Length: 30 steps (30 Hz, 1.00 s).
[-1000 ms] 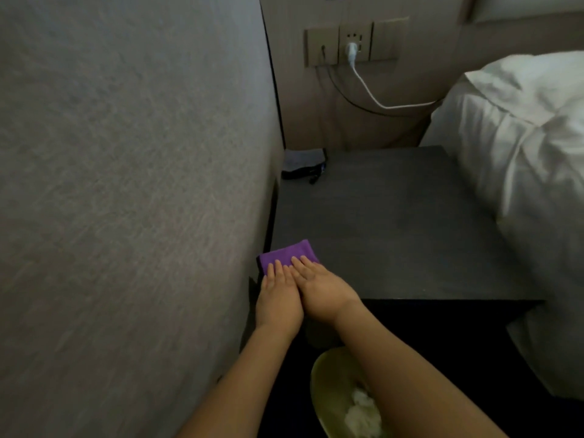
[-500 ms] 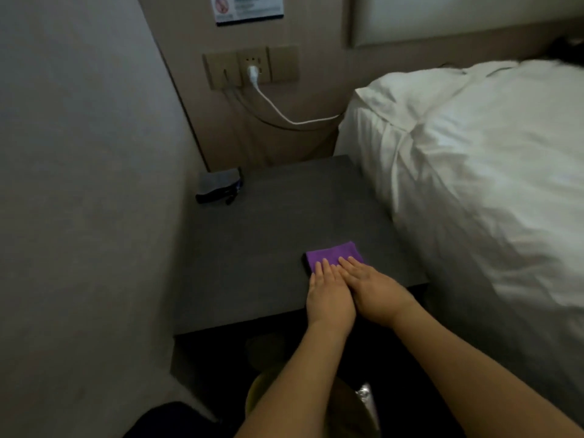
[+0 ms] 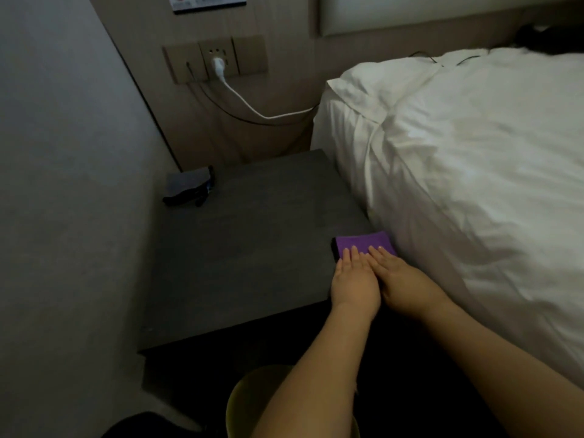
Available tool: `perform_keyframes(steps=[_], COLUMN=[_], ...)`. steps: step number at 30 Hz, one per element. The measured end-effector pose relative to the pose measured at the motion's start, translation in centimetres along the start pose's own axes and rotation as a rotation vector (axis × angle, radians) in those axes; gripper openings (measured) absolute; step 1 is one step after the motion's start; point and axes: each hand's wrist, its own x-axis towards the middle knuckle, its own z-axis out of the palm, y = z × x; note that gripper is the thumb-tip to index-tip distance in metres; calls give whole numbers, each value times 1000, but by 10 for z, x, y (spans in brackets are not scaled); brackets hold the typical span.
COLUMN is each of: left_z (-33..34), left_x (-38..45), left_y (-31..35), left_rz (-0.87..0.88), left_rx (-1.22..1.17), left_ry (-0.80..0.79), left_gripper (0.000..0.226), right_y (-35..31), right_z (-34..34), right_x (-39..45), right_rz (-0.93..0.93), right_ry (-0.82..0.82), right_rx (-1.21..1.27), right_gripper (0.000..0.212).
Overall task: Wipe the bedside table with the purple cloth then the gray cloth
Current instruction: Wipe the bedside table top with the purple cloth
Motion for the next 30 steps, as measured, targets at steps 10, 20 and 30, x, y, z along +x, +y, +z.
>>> perform_keyframes(steps=[10, 20, 30], left_z=[7, 1, 3], left_x=[-32, -68, -128], left_y=[-6, -74, -179], left_rz=[41, 32, -61], left_rx=[65, 154, 169], left_ry=[8, 39, 99], left_gripper=[52, 52, 69], right_y=[-22, -99, -213], right_z=[-7, -21, -45], right_x=[-17, 10, 40], right_rz=[-24, -52, -181], right_ry=[-115, -57, -281], right_rx=[-161, -151, -99], right_gripper=[49, 28, 50])
